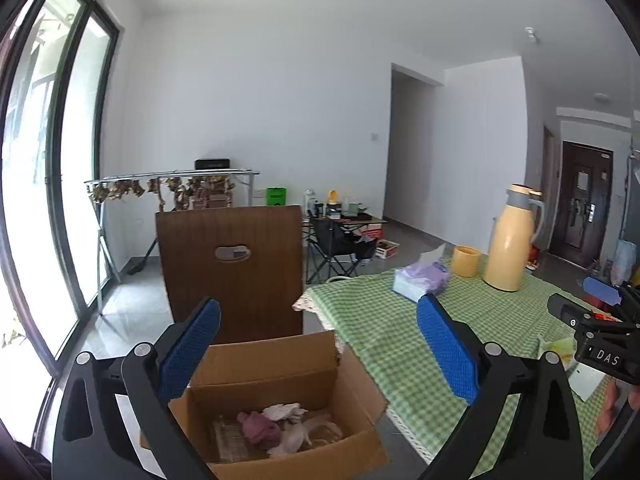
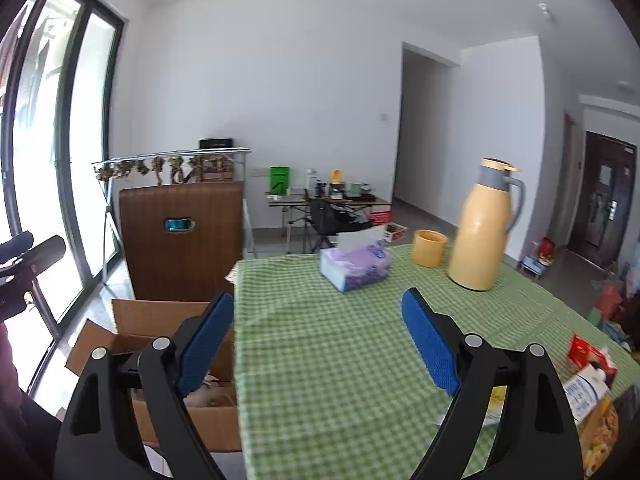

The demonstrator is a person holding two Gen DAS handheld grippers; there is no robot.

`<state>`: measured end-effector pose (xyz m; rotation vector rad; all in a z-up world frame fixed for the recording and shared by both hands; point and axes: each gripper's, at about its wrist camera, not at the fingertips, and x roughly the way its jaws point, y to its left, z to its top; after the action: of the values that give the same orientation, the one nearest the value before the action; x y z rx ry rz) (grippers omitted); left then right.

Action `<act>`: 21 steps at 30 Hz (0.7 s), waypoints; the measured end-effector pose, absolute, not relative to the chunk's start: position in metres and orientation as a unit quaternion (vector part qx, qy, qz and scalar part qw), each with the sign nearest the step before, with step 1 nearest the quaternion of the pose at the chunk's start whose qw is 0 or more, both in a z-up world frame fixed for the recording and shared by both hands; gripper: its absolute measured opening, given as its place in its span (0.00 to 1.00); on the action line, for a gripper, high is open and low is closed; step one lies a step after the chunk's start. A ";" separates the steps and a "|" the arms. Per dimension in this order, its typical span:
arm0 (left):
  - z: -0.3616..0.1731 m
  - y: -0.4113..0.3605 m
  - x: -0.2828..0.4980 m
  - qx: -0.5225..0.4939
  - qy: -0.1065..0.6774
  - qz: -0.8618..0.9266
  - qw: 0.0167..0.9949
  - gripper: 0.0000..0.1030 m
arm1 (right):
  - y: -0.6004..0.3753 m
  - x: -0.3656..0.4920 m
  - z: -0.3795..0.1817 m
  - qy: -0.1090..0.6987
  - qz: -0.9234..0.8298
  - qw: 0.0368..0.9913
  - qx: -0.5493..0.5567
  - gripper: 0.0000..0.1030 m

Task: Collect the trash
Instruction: 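Withdraw both open grippers from the box back toward the table, then grasp the white-green snack wrapper with the left gripper while the right gripper grasps the clear plastic bag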

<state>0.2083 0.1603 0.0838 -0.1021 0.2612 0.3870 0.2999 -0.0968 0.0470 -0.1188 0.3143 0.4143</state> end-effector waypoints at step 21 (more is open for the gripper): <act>0.032 -0.120 0.292 0.032 0.205 -0.139 0.968 0.93 | -0.466 0.213 -0.021 0.270 -0.203 0.939 0.070 0.82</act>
<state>0.2917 -0.1203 0.0317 0.0643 0.4152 -0.2804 0.2134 -0.4660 -0.0213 0.1434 0.5517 -0.4149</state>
